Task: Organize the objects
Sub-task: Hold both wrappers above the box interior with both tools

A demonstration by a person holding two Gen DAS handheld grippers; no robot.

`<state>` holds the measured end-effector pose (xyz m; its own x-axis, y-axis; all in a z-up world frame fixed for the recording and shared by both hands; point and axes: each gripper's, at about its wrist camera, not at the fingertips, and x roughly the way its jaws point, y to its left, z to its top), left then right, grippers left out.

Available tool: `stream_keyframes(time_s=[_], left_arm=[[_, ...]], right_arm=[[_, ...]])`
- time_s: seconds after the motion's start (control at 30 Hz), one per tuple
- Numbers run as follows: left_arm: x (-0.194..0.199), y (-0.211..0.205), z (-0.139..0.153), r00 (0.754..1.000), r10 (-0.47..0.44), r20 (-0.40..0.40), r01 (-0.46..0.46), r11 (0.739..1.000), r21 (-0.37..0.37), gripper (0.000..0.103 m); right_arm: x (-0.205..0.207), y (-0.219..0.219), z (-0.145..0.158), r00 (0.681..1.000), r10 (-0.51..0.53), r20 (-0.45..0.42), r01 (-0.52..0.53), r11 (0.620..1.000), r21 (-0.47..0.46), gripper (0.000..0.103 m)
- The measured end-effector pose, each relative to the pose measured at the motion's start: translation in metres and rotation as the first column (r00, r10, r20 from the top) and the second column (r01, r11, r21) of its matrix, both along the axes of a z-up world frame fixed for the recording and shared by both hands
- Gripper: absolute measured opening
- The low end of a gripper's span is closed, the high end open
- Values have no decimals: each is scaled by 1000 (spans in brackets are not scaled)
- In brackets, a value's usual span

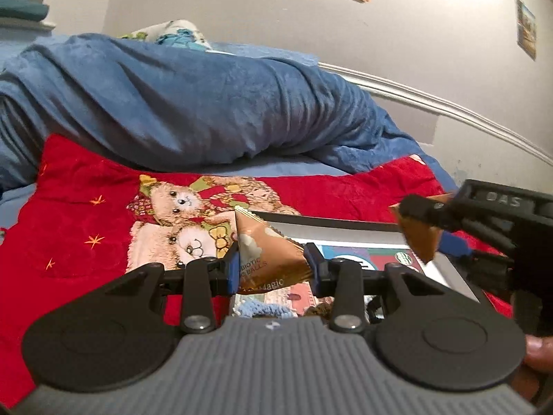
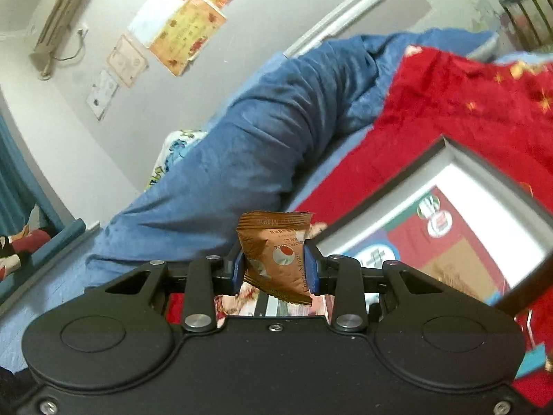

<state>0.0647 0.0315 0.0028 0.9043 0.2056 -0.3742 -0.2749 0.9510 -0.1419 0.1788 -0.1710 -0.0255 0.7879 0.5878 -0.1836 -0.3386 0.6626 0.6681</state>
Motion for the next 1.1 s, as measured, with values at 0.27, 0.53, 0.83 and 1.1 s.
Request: stream_keyframes(time_s=[0.27, 0.53, 0.83, 1.1], left_arm=[[9, -6, 5, 1000, 23, -1, -23, 999, 48, 42], [43, -41, 14, 997, -61, 41, 55, 991, 119, 42], [52, -54, -6, 997, -33, 63, 24, 990, 142, 42], [49, -42, -8, 999, -15, 46, 9, 992, 123, 43]], right_arm=[[11, -19, 0, 1000, 3, -28, -1, 996, 94, 33], [18, -25, 2, 1000, -10, -17, 12, 995, 100, 34], [27, -27, -12, 997, -51, -50, 53, 997, 58, 34], [32, -18, -28, 995, -13, -103, 21, 997, 77, 34]])
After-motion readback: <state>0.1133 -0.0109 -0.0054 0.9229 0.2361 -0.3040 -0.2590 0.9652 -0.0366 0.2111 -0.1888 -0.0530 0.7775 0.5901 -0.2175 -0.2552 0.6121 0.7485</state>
